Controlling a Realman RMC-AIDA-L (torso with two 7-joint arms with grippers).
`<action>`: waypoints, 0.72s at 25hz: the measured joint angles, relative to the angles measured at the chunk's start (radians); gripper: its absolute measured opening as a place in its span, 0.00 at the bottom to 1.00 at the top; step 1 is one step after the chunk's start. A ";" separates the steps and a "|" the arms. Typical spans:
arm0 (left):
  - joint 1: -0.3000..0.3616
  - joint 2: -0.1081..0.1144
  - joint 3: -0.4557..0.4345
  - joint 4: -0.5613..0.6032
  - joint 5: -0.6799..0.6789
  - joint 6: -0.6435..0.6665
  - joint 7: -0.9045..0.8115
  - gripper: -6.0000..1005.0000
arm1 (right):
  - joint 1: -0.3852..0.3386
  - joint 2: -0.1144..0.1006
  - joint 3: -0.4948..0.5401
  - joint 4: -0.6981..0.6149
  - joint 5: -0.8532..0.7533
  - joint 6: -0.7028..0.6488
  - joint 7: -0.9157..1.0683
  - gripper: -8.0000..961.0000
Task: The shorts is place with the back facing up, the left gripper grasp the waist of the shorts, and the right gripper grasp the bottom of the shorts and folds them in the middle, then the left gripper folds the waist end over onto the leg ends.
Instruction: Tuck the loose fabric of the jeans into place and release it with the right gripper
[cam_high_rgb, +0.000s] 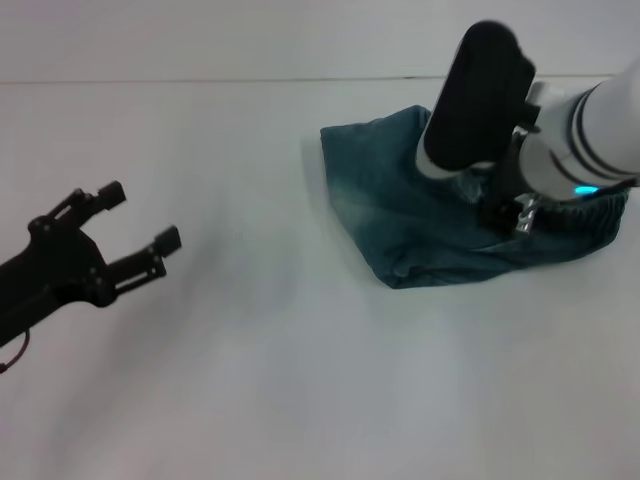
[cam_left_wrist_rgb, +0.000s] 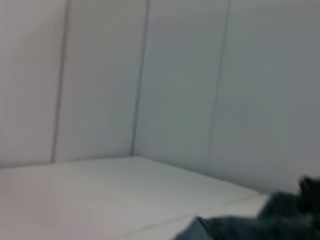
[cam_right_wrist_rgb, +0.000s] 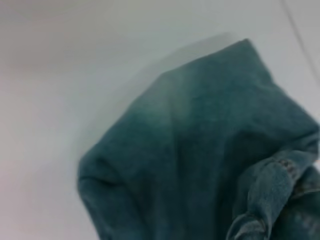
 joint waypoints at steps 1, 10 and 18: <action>-0.003 0.002 0.000 0.000 0.017 0.004 0.003 0.93 | 0.000 0.000 0.019 -0.008 0.002 -0.004 -0.010 0.13; -0.026 0.016 -0.032 -0.019 0.093 0.001 0.001 0.93 | 0.015 -0.003 0.232 -0.031 0.060 -0.032 -0.115 0.11; -0.044 0.018 -0.032 -0.039 0.104 -0.002 0.000 0.93 | 0.036 -0.008 0.414 0.069 0.088 0.065 -0.145 0.11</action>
